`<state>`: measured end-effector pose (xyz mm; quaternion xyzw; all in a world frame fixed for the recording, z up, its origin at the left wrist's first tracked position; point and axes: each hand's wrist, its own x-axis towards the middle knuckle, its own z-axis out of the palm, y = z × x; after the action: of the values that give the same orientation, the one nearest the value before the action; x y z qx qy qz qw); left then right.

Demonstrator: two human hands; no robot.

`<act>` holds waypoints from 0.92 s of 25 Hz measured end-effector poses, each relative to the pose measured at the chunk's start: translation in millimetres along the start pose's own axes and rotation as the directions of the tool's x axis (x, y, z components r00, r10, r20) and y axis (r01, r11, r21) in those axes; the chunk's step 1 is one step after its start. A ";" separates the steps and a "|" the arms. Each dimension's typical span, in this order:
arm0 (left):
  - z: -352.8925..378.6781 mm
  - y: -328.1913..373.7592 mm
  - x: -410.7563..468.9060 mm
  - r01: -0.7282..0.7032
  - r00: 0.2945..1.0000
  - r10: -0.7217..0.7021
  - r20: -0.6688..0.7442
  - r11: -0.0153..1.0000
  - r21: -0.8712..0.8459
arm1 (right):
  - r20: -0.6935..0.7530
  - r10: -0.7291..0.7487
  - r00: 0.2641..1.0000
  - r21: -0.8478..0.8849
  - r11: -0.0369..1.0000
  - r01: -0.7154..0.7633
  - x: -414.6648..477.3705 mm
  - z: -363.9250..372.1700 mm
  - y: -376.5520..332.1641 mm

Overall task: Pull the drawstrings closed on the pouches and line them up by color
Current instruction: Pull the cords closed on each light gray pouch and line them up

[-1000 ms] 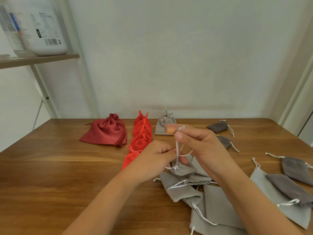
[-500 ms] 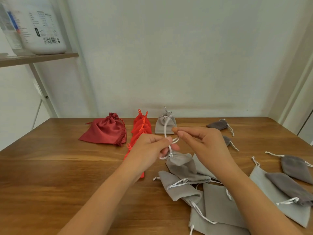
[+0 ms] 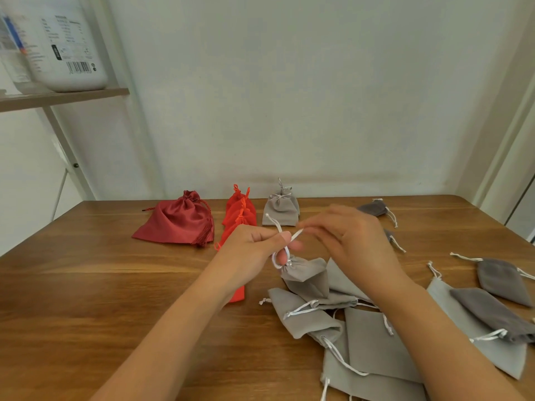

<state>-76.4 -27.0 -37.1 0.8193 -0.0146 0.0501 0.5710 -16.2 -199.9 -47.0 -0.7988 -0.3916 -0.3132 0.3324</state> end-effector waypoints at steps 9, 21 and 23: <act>-18.4 -6.5 5.2 0.239 0.971 -0.215 0.105 0.879 -0.412 | 0.175 0.350 0.920 0.507 0.769 -0.389 1.1 -8.7 -12.2; -18.4 -4.9 5.1 0.416 0.909 -0.335 0.249 0.674 -0.611 | 0.284 0.195 0.939 0.798 0.495 -0.344 2.2 -7.9 -24.9; -18.0 -3.3 4.6 0.432 0.899 -0.351 0.263 0.606 -0.667 | 0.311 0.190 0.931 0.810 0.459 -0.365 2.0 -8.3 -21.6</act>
<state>-72.8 -8.8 -33.6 0.5186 0.1168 -0.1290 0.8371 -35.2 -195.3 -34.5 -0.6059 -0.3862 0.0520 0.6935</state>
